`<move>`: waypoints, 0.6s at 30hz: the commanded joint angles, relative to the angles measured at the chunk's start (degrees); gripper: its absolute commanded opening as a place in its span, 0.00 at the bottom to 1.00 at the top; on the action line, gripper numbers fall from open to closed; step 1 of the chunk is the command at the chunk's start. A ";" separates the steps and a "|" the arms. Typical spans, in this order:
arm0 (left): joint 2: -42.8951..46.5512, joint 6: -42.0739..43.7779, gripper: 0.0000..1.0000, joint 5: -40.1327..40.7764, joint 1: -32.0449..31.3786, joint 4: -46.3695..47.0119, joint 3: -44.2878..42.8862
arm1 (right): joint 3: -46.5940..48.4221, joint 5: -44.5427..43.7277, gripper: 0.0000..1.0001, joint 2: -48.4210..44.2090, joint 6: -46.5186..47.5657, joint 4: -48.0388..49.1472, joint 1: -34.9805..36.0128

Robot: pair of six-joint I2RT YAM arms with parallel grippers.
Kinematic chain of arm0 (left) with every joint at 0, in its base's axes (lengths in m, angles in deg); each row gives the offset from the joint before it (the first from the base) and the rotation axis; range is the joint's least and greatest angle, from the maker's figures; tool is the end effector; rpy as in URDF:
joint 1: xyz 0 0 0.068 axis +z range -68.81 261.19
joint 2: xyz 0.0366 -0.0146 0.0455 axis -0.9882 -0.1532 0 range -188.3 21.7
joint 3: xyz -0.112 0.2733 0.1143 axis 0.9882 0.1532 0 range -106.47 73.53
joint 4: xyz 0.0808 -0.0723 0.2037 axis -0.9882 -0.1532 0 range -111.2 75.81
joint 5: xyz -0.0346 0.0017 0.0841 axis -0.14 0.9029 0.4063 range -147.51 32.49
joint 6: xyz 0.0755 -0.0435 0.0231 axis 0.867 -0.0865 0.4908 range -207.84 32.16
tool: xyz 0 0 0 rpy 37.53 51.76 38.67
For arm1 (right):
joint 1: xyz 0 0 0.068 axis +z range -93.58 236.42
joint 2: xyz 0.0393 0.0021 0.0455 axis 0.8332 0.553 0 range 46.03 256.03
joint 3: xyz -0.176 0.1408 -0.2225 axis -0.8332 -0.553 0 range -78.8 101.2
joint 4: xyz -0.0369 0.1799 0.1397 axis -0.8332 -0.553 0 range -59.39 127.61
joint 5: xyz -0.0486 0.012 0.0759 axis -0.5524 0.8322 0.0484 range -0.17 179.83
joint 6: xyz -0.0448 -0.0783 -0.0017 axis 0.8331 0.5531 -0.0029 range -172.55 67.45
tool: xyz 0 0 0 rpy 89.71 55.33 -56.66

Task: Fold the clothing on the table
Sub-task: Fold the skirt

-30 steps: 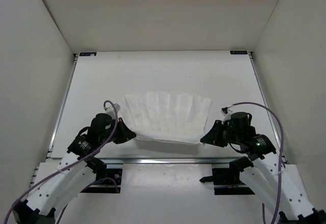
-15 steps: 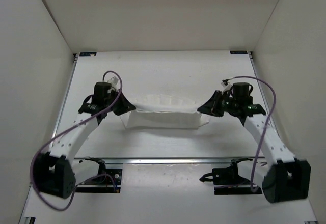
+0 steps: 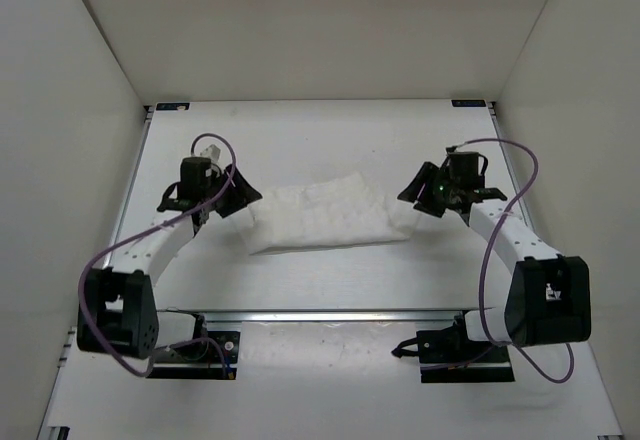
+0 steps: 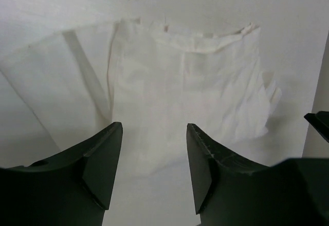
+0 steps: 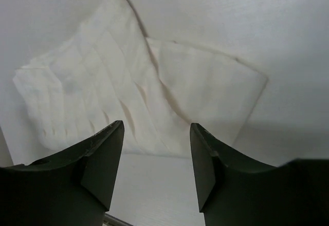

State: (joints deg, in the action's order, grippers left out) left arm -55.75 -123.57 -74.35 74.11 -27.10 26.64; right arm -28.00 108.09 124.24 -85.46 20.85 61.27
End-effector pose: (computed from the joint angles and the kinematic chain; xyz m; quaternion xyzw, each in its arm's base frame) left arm 0.2706 -0.0572 0.2553 -0.1688 0.8948 -0.2678 0.3147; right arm 0.2775 0.0489 0.2669 0.1606 0.8972 0.2626 0.3166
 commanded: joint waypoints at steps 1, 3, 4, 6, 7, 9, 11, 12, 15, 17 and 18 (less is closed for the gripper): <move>7.38 1.36 0.64 1.80 -2.15 -0.89 7.59 | -6.85 -4.11 0.52 -3.23 -1.88 -1.00 -0.35; 11.68 0.31 0.66 2.95 -3.12 -0.98 13.03 | -12.46 -1.13 0.56 -4.12 -3.82 2.76 -1.76; 12.32 0.04 0.66 4.17 -3.39 -0.81 14.54 | -14.40 -0.43 0.57 -4.12 -4.44 4.26 -2.20; 13.55 -0.22 0.68 4.80 -3.91 -0.54 18.14 | -15.91 0.46 0.61 -3.43 -5.58 6.89 -1.77; 13.03 0.21 0.68 4.71 -3.65 -0.45 18.33 | -16.52 0.89 0.61 -2.29 -6.37 7.69 -1.42; 11.19 0.39 0.70 5.33 -4.26 -0.10 19.64 | -16.44 2.47 0.62 -0.09 -7.86 9.88 -0.89; 9.17 0.31 0.70 6.12 -4.88 1.04 20.44 | -16.53 5.54 0.62 2.72 -9.62 12.87 -0.53; 7.59 0.04 0.71 6.38 -5.23 2.26 20.53 | -16.36 7.30 0.62 3.78 -10.07 15.50 0.16; 2.59 0.13 0.70 6.47 -6.11 4.64 19.65 | -16.00 10.91 0.60 8.35 -12.62 21.75 1.40; -2.15 -0.40 0.71 6.03 -7.08 7.35 17.90 | -14.69 11.35 0.45 11.77 -12.97 22.46 1.58; -3.22 -0.75 0.70 5.07 -7.86 8.59 17.54 | -13.47 11.44 0.30 12.83 -12.36 22.03 1.49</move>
State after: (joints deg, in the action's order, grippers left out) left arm -54.00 -124.33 -70.17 67.82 -21.00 44.47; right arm -43.36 117.69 133.86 -96.45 38.77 62.29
